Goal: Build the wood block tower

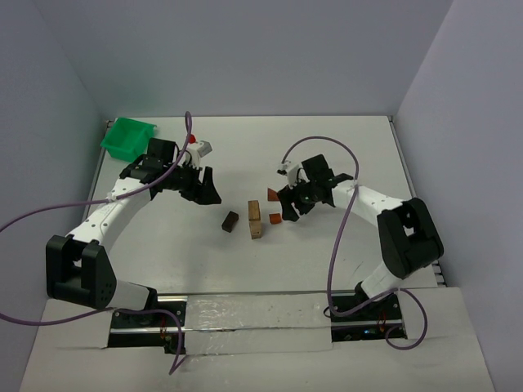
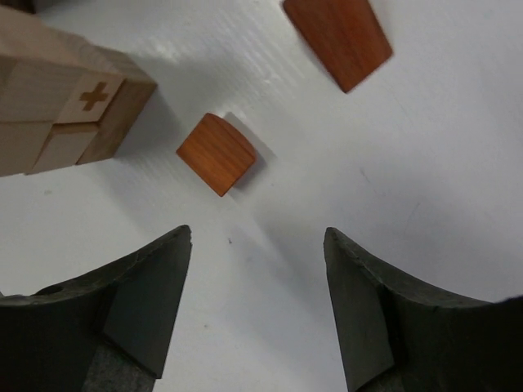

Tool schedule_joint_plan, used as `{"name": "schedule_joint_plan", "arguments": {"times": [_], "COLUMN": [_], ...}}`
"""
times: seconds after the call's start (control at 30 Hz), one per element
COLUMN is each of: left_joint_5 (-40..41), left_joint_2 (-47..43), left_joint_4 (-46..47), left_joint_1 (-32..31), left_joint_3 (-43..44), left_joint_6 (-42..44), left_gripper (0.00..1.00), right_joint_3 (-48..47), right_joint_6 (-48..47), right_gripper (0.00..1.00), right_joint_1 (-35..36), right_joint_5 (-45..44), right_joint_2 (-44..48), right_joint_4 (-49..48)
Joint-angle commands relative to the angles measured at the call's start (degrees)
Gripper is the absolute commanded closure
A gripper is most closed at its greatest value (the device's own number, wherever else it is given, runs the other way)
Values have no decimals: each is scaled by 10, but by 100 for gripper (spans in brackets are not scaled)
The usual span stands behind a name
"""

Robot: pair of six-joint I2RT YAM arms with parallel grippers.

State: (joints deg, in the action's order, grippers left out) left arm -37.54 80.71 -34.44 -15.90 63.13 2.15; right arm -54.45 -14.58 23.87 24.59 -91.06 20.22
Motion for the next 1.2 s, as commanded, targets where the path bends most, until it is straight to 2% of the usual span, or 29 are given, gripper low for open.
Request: {"name": "schedule_joint_plan", "arguments": {"times": [0.0, 0.17, 0.37, 0.6, 0.9, 1.17], "left_joint_5": [0, 5, 9, 11, 13, 14], "left_joint_2": [3, 3, 1, -4, -4, -4], "left_joint_4": [17, 16, 14, 15, 18, 18], "left_joint_1": [3, 3, 3, 3, 4, 4], "left_joint_3": [22, 24, 22, 15, 9, 9], "left_joint_6": [0, -1, -2, 0, -1, -4], "left_gripper": [29, 29, 29, 28, 28, 20], "right_joint_3": [20, 33, 5, -2, -27, -35], "right_joint_6": [132, 222, 294, 326, 351, 356], "right_gripper": [30, 34, 34, 33, 26, 25], "right_joint_1": [14, 56, 79, 90, 90, 98], "right_joint_5": [-77, -162, -235, -232, -215, -232], "right_joint_2": [50, 65, 34, 9, -15, -43], "right_joint_4": [-60, -81, -50, -43, -35, -26]}}
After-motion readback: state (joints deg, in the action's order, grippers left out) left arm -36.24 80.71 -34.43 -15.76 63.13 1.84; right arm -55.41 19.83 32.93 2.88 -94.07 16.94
